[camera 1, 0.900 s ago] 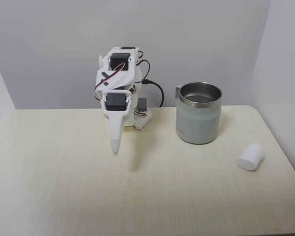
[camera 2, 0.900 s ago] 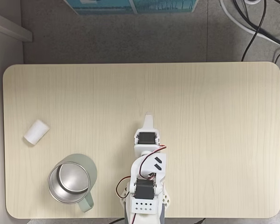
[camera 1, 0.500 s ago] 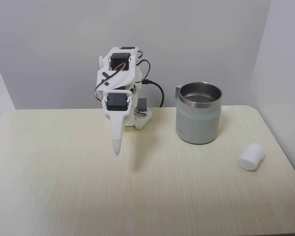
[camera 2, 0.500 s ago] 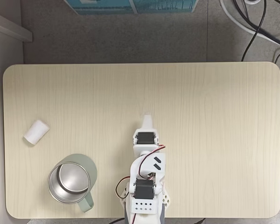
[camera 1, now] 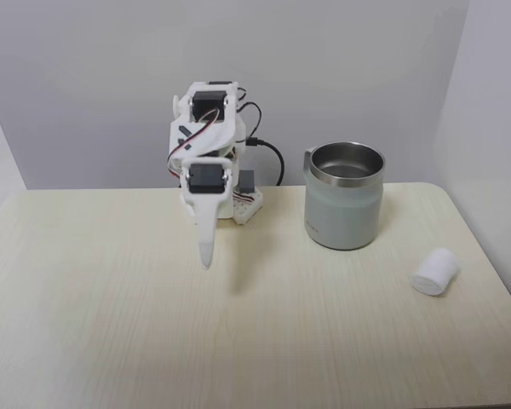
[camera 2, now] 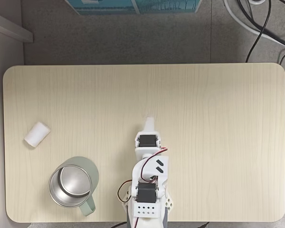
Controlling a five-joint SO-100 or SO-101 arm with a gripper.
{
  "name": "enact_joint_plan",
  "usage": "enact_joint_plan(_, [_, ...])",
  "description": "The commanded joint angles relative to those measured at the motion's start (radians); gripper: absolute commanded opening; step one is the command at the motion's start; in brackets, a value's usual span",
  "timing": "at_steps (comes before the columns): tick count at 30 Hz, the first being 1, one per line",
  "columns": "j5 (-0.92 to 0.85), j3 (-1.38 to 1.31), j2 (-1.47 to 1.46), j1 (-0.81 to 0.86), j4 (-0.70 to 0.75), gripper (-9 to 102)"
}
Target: Grasp a dressing and put it in the cup.
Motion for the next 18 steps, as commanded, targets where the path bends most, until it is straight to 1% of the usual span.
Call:
enact_joint_plan(1, [-0.023, 0.141, -0.003, -0.021, 0.071, 0])
enact_joint_plan(4, [-0.052, 0.261, -0.003, -0.055, 0.150, 0])
enact_joint_plan(7, [-0.087, 0.396, 0.061, -0.104, 0.190, 0])
enact_joint_plan(9, [-0.092, 0.520, 0.173, -0.144, 0.216, 0])
enact_joint_plan(14, [-0.078, 0.879, 0.476, -0.241, 0.333, 0])
enact_joint_plan(18, [-0.049, 1.160, 0.713, -0.319, 0.453, 2])
